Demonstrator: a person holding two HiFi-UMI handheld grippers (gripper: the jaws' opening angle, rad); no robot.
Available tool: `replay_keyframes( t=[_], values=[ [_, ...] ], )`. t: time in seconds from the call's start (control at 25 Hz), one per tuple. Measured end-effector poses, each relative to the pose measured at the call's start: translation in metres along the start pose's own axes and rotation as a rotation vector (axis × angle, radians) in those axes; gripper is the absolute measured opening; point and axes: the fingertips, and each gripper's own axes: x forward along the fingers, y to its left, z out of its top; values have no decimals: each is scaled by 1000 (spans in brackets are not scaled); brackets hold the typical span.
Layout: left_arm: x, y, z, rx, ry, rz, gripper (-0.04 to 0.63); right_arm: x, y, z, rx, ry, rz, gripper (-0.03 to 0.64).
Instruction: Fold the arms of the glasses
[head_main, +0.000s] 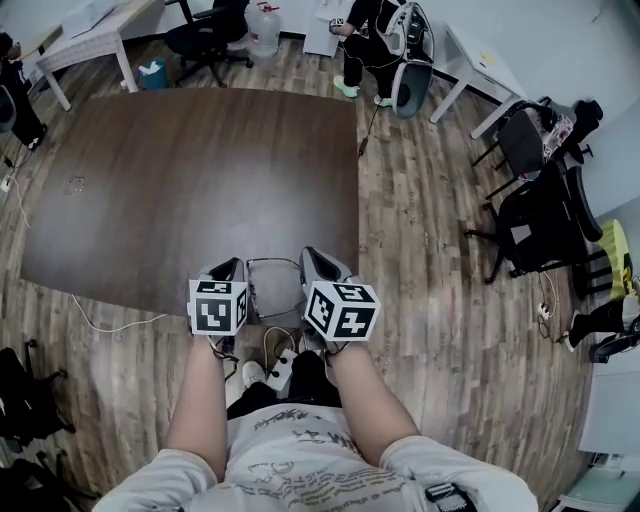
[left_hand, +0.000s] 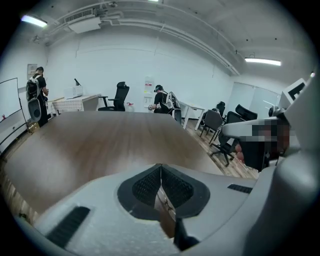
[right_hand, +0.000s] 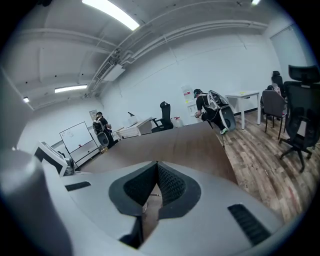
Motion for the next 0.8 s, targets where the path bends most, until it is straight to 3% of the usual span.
replay_keyframes(
  t=[0.16,0.32,0.4,0.44,0.8],
  values=[
    [17,-6,-35,-45,117,-69,17,5,-17,-11,42,31,2,12],
    [32,-2,-65,-102,202,-90,27,14,-30,-19,56,54,-3,12],
    [41,-3,-76,-132,230,-109,127,18,-33,-25,60,66,-4,12],
    [45,-5,-81,-144,240,-117,144,19,-35,-27,62,71,-6,12],
    [63,1,-102,-209,361,-87,132,25,-49,-21,67,83,-35,12]
  ],
)
